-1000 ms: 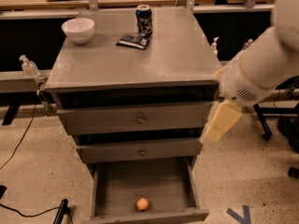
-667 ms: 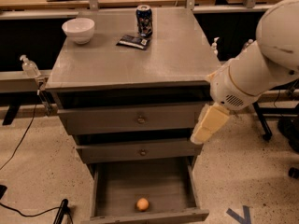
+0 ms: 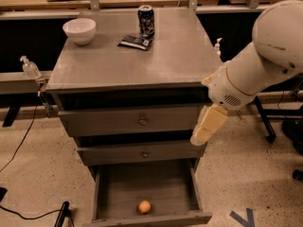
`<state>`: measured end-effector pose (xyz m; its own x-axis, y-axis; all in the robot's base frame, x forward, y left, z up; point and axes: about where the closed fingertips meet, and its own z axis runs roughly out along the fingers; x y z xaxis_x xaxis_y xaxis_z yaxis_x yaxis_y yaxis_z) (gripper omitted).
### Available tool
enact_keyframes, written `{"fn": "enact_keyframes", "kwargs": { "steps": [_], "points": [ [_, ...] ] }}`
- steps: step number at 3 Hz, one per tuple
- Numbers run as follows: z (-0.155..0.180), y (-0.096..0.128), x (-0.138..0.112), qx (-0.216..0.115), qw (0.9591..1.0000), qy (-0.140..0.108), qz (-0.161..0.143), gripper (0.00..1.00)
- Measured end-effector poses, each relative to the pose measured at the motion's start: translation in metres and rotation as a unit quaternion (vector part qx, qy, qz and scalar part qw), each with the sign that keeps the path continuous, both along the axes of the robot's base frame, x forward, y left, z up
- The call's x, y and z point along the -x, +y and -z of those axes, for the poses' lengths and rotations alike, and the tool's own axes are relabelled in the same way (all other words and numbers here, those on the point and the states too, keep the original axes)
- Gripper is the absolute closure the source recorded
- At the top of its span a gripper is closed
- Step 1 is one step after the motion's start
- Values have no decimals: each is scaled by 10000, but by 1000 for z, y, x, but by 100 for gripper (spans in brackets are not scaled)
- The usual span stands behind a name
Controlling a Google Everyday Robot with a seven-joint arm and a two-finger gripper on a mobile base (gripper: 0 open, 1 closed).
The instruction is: Pick orange from bottom drawer and place on counter
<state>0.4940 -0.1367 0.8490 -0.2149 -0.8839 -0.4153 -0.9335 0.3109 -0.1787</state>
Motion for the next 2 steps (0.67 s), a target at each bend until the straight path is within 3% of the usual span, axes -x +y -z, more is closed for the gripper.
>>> {"fn": "enact_keyframes", "kwargs": {
  "steps": [1,2],
  "points": [
    [58,19,2,-486,9969,470,-403,0],
    [144,61,24,-1866,9776,695,-676,0]
  ]
}}
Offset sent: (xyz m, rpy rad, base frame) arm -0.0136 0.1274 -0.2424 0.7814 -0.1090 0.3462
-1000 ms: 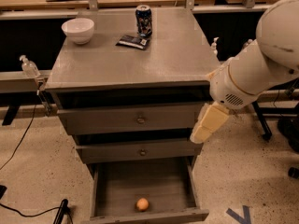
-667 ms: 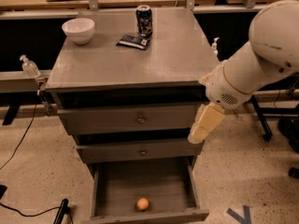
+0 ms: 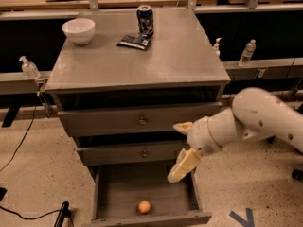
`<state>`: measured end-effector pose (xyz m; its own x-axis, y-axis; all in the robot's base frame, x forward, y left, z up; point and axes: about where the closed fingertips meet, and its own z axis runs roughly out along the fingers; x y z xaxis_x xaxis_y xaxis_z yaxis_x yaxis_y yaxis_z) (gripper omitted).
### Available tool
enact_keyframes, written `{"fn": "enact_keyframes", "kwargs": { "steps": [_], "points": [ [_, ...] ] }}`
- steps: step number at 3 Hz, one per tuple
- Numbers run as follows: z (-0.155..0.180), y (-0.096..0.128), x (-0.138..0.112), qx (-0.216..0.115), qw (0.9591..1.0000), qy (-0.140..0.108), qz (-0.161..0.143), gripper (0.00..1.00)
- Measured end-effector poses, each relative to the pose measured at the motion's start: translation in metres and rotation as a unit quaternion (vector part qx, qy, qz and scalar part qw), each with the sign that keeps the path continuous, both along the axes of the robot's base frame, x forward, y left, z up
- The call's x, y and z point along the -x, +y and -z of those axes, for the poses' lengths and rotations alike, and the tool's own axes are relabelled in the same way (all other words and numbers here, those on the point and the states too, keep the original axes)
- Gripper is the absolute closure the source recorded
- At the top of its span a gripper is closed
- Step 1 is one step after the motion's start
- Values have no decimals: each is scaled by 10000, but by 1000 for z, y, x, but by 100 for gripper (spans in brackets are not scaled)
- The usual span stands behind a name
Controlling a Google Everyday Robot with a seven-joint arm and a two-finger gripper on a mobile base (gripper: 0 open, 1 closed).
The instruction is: Pick orange from bottom drawer and place on counter
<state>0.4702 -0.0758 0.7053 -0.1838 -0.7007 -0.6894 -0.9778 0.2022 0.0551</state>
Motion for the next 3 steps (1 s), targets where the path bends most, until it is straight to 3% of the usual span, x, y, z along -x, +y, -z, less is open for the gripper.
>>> {"fn": "enact_keyframes", "kwargs": {
  "steps": [1,2,3],
  "points": [
    [54,36,3,-962,9947,-366,-27,0],
    [70,45,-11,-1117,9911,-722,-44,0],
    [90,54,-21,-997,9931,-595,-128,0]
  ]
}}
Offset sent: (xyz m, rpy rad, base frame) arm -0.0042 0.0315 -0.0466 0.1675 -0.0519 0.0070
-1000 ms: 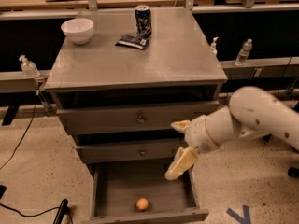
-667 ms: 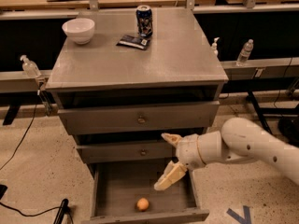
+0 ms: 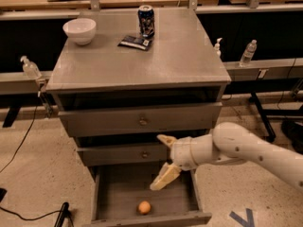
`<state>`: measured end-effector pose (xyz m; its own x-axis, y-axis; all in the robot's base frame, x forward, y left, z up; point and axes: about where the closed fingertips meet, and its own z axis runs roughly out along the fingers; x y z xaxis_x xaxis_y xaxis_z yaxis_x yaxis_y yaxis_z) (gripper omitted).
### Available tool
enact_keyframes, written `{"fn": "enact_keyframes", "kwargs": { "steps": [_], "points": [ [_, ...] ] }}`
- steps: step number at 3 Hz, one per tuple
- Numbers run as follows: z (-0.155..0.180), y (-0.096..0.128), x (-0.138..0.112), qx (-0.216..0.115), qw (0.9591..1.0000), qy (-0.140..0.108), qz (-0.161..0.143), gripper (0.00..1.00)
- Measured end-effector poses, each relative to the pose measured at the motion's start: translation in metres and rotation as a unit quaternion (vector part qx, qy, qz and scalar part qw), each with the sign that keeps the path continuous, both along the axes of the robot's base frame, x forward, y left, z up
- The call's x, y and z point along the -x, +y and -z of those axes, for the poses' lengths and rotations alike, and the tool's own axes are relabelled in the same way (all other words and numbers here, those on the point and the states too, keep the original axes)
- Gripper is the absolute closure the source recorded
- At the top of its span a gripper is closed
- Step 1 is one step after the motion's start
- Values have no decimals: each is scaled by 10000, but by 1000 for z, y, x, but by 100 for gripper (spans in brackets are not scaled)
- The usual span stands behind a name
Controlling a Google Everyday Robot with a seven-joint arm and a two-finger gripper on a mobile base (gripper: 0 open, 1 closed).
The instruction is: Pick orange from bottom drawer and place on counter
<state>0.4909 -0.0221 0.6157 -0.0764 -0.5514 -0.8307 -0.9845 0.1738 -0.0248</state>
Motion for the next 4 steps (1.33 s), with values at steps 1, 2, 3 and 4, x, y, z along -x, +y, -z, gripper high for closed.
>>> {"fn": "enact_keyframes", "kwargs": {
  "steps": [1,2,3,4],
  "points": [
    [63,11,-17,135,9984,-462,-305,0],
    [141,20,-25,476,9910,-1074,-635,0],
    [140,21,-25,468,9912,-1060,-641,0],
    [165,11,-25,420,9931,-934,-578,0]
  ]
}}
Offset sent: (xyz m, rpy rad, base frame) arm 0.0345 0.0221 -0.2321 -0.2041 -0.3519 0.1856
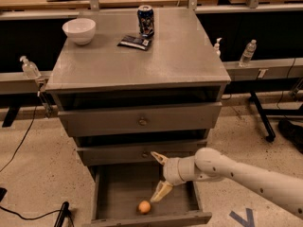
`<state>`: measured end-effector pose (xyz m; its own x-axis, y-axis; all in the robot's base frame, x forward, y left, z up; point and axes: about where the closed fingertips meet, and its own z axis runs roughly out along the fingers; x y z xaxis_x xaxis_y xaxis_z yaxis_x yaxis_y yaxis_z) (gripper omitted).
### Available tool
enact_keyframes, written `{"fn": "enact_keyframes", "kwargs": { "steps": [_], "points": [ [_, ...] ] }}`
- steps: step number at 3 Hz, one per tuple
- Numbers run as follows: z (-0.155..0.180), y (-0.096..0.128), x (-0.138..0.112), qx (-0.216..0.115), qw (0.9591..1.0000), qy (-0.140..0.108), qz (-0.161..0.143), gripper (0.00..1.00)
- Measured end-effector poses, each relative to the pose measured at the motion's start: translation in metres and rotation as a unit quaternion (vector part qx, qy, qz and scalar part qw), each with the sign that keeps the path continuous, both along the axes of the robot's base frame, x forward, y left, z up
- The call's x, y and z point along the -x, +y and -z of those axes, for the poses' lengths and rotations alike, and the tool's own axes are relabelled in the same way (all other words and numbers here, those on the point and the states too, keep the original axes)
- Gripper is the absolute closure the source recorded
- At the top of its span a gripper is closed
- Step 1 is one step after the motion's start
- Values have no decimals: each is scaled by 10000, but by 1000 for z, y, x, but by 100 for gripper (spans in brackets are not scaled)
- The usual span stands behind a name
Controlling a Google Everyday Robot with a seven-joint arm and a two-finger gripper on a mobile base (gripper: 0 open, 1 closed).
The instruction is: Pick orange from bottom drawer and place on counter
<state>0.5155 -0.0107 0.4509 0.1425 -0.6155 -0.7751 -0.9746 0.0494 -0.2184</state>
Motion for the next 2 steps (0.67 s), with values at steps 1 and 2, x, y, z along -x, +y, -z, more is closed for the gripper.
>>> {"fn": "enact_keyframes", "kwargs": {
  "steps": [1,2],
  "points": [
    [99,-42,1,-224,9991,331,157,0],
    [157,-59,5,-305,9976,587,182,0]
  ]
}}
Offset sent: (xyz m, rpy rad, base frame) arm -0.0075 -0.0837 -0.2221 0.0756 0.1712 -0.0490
